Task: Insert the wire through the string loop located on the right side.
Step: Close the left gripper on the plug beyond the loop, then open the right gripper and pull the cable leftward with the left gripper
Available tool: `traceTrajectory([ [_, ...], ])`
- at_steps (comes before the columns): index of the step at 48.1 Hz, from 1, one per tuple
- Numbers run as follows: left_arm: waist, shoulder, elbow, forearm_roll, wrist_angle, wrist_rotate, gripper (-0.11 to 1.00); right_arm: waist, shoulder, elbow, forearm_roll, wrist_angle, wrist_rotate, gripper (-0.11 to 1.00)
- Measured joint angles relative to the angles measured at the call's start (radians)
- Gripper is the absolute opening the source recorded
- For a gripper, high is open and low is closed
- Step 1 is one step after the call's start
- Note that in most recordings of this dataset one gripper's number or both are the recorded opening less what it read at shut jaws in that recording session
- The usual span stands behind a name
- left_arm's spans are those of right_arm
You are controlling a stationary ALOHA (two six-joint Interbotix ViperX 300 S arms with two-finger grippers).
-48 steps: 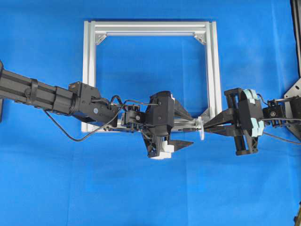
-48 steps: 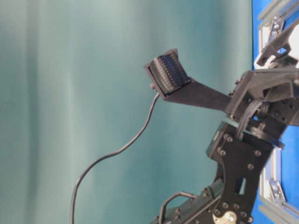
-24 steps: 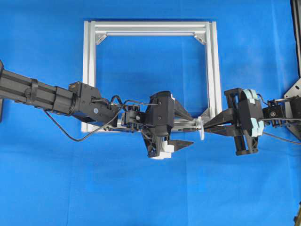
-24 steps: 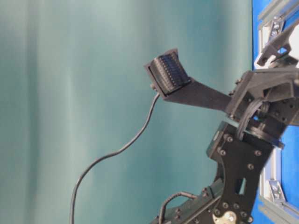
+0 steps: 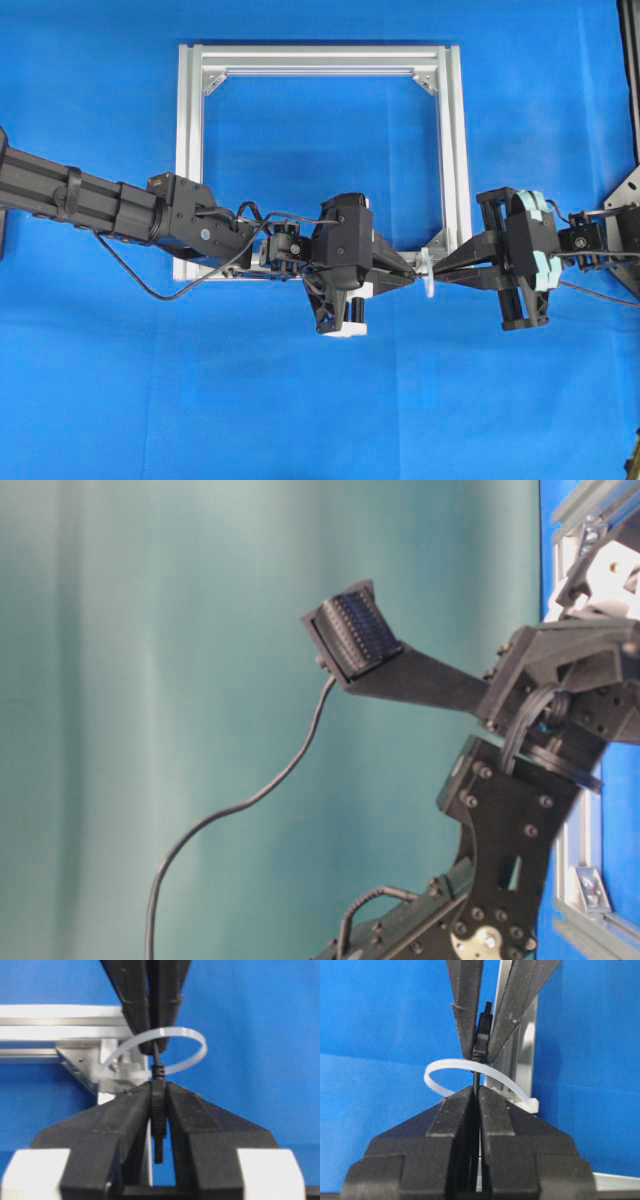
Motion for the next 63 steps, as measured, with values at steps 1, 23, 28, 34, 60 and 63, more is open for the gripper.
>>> traceTrajectory([
  [1, 0.000, 0.000, 0.000, -0.002, 0.000, 0.000, 0.08, 0.000, 0.000, 0.000, 0.000, 0.000, 0.000, -0.04],
  [23, 0.002, 0.000, 0.000, 0.000, 0.002, -0.002, 0.08, 0.002, 0.000, -0.002, -0.002, 0.006, -0.003, -0.04],
  [28, 0.003, 0.000, 0.002, 0.000, 0.002, -0.002, 0.08, 0.000, 0.000, 0.000, -0.002, 0.020, -0.003, -0.04],
  [34, 0.006, 0.000, 0.000, 0.000, 0.002, -0.002, 0.08, 0.000, -0.002, -0.002, -0.002, 0.026, 0.000, 0.07],
  [60, 0.005, -0.002, 0.008, -0.002, 0.000, 0.003, 0.08, 0.000, 0.000, 0.000, 0.000, 0.060, 0.002, 0.96],
  [63, 0.005, -0.006, 0.028, -0.002, 0.002, 0.006, 0.08, 0.000, 0.000, 0.000, 0.000, 0.060, 0.002, 0.96],
])
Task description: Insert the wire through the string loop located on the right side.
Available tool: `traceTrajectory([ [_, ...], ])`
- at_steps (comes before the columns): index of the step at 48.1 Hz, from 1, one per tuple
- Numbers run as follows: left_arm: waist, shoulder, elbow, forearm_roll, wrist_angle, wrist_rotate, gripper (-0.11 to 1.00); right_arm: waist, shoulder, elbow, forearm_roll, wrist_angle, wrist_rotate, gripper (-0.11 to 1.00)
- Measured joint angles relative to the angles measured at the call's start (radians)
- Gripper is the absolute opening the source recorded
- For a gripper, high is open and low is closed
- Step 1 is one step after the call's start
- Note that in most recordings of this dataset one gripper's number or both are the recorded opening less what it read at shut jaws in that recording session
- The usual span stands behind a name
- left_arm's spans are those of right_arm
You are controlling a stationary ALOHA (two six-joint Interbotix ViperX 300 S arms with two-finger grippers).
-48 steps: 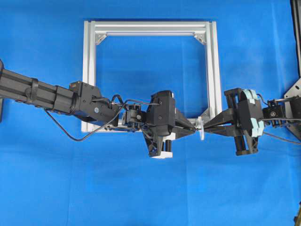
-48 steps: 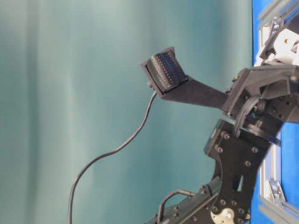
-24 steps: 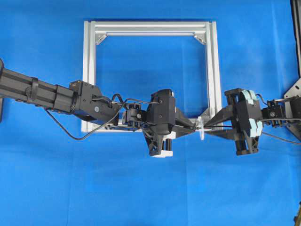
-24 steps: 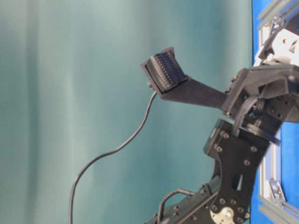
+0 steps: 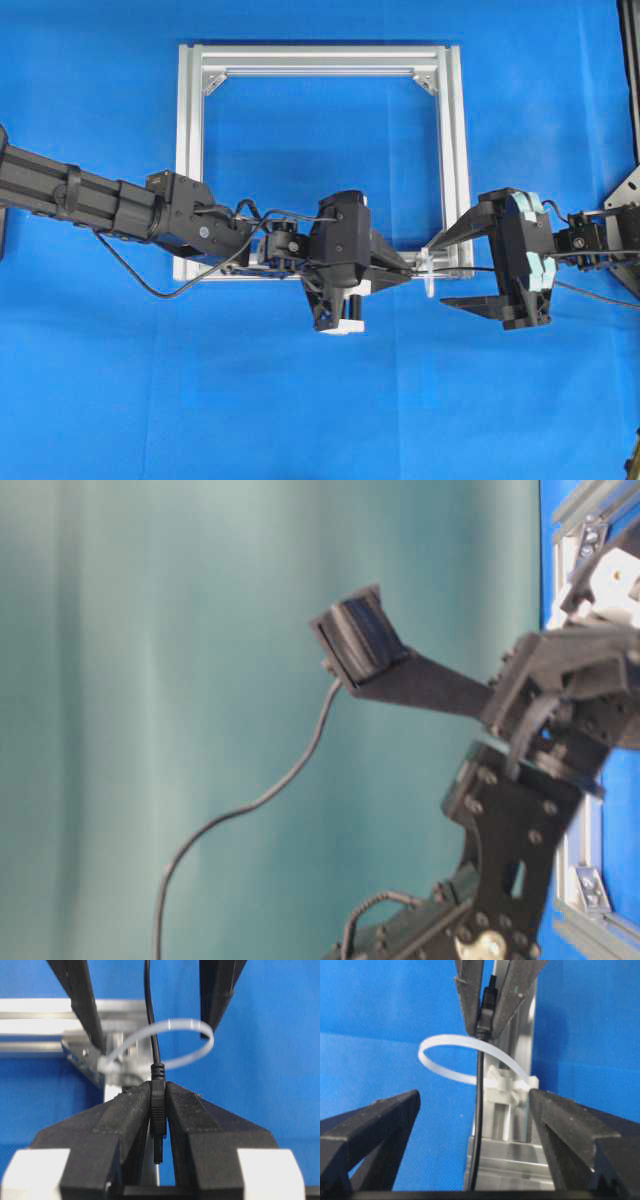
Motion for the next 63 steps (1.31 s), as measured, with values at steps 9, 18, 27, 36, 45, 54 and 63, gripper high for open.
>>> traceTrajectory([
  [9, 0.002, -0.074, 0.097, 0.002, 0.000, 0.000, 0.08, 0.000, 0.000, 0.000, 0.000, 0.000, 0.000, 0.96],
  [18, -0.003, -0.190, 0.242, 0.000, -0.003, 0.000, 0.08, 0.000, -0.002, 0.000, 0.000, 0.000, 0.000, 0.96],
  [27, -0.006, -0.334, 0.422, 0.002, -0.035, 0.000, 0.08, 0.000, -0.002, 0.000, 0.000, 0.000, 0.000, 0.96],
  [36, -0.008, -0.454, 0.606, 0.002, -0.086, 0.000, 0.08, -0.002, 0.000, -0.002, 0.000, 0.002, 0.000, 0.96],
  [45, -0.011, -0.540, 0.746, 0.002, -0.094, 0.000, 0.08, 0.000, -0.002, 0.000, 0.000, 0.002, -0.002, 0.96],
  [54, -0.012, -0.601, 0.841, 0.002, -0.095, 0.000, 0.08, 0.000, -0.002, -0.002, 0.000, 0.002, -0.002, 0.96],
  [63, -0.011, -0.650, 0.911, 0.000, -0.095, 0.000, 0.08, 0.000, -0.002, 0.000, 0.000, 0.008, -0.002, 0.96],
])
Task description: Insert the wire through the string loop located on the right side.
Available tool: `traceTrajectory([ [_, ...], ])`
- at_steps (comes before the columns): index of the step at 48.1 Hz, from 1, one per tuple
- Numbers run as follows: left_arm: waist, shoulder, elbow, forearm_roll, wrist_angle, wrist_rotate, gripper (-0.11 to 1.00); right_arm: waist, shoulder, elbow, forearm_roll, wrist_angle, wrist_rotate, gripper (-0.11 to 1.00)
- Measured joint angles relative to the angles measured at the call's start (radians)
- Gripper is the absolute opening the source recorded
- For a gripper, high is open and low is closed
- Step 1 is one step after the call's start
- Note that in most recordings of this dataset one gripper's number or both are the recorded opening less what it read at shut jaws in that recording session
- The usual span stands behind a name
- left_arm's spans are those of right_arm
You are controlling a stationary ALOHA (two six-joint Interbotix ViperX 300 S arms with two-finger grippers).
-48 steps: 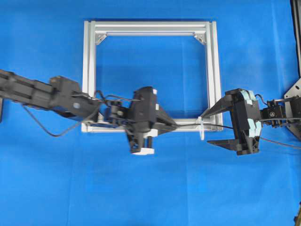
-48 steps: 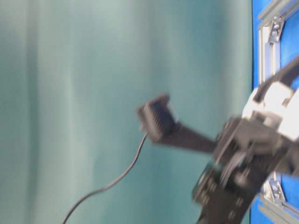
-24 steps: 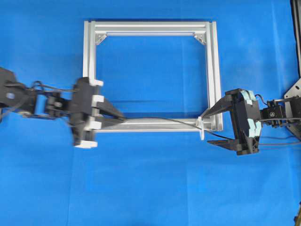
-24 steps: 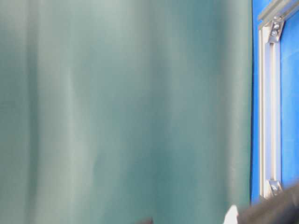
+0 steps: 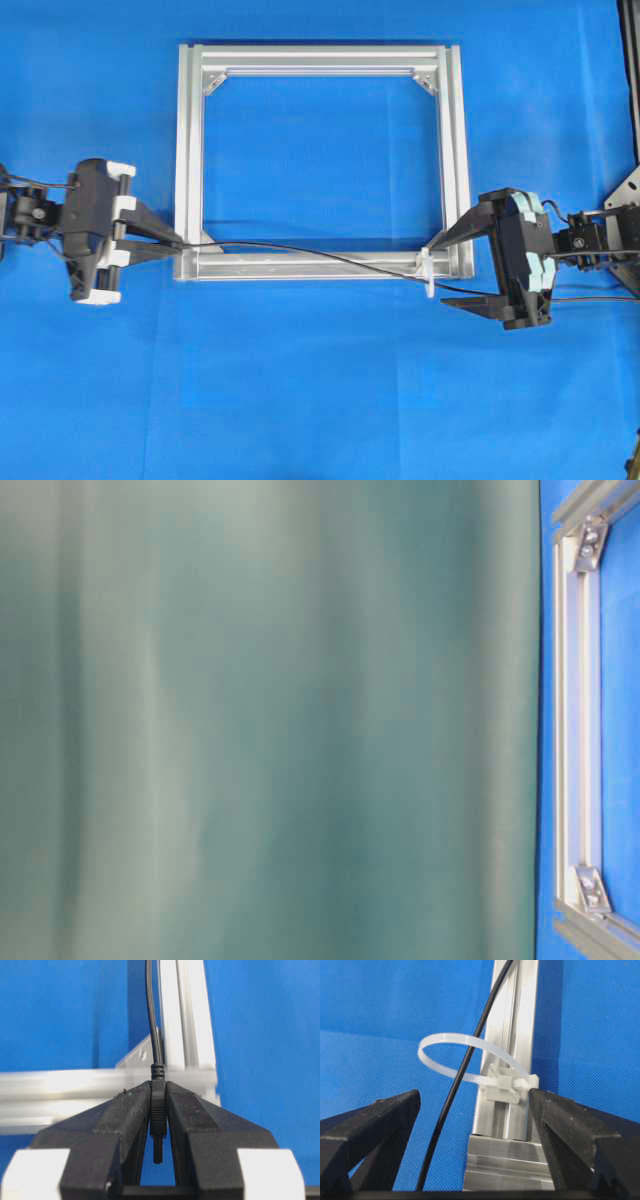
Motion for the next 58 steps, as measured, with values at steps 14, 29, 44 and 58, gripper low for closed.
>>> traceTrajectory([
  [14, 0.000, -0.052, 0.037, 0.002, 0.000, 0.015, 0.08, 0.000, 0.000, -0.002, 0.000, 0.006, 0.000, 0.96],
  [29, -0.002, -0.058, 0.048, 0.002, 0.012, 0.032, 0.54, 0.000, -0.005, -0.005, 0.000, 0.006, 0.003, 0.96],
  [44, -0.002, -0.061, 0.051, 0.002, 0.037, 0.034, 0.80, 0.000, -0.011, -0.009, 0.000, 0.011, 0.003, 0.96],
  [58, -0.002, -0.112, 0.041, 0.003, 0.060, 0.028, 0.80, -0.003, -0.075, -0.023, 0.002, 0.083, 0.003, 0.96],
])
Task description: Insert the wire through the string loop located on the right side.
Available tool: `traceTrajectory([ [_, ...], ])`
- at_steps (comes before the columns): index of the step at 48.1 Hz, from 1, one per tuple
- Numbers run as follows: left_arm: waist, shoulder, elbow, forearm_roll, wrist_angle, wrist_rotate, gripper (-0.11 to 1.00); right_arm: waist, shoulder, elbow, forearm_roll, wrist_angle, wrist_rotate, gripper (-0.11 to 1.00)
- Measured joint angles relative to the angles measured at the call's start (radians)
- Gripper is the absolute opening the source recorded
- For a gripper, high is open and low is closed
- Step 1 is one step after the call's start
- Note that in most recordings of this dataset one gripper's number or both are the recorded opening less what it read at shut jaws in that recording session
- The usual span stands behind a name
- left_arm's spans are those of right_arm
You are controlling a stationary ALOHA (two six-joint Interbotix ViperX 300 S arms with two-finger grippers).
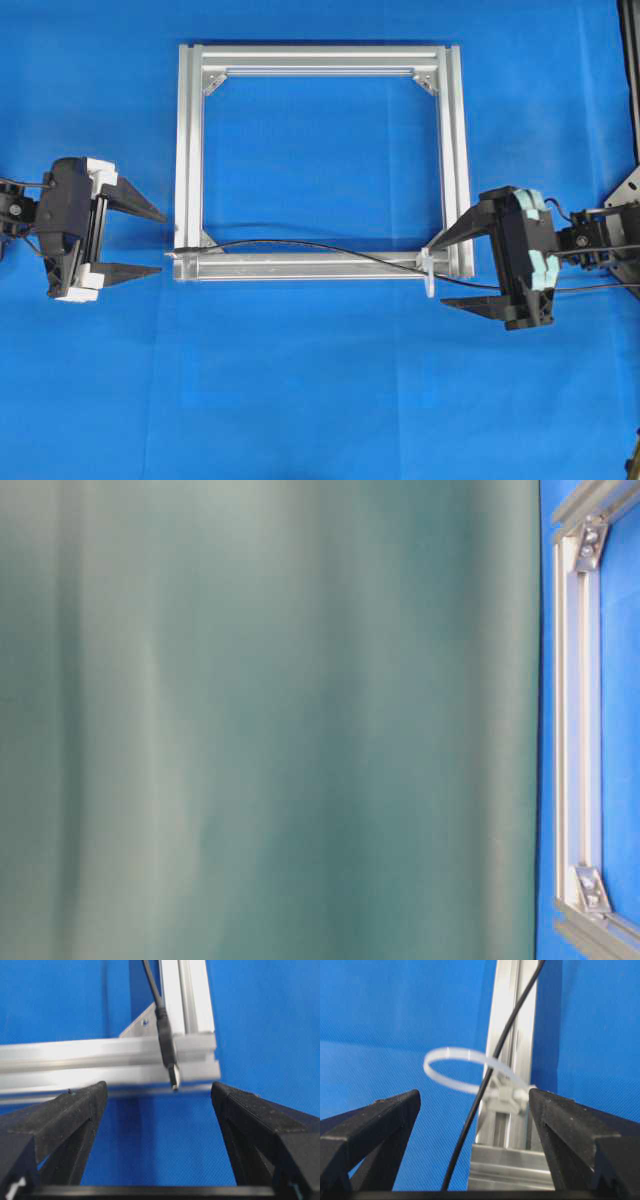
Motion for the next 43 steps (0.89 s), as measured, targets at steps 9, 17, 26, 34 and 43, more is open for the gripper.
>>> traceTrajectory([
  [9, 0.000, -0.117, -0.057, -0.002, 0.110, 0.008, 0.80, -0.035, -0.155, -0.025, 0.000, 0.140, -0.003, 0.96],
  [17, 0.000, -0.215, -0.104, -0.002, 0.206, 0.012, 0.80, -0.069, -0.291, -0.044, -0.011, 0.259, -0.008, 0.96],
  [26, 0.002, -0.278, -0.110, -0.002, 0.229, 0.012, 0.80, -0.080, -0.374, -0.048, -0.029, 0.311, -0.008, 0.96],
  [34, 0.008, -0.284, -0.110, -0.002, 0.233, 0.012, 0.80, -0.080, -0.365, -0.048, -0.029, 0.314, -0.008, 0.96],
  [43, 0.009, -0.281, -0.110, 0.000, 0.233, 0.012, 0.80, -0.080, -0.347, -0.048, -0.029, 0.314, -0.008, 0.96],
])
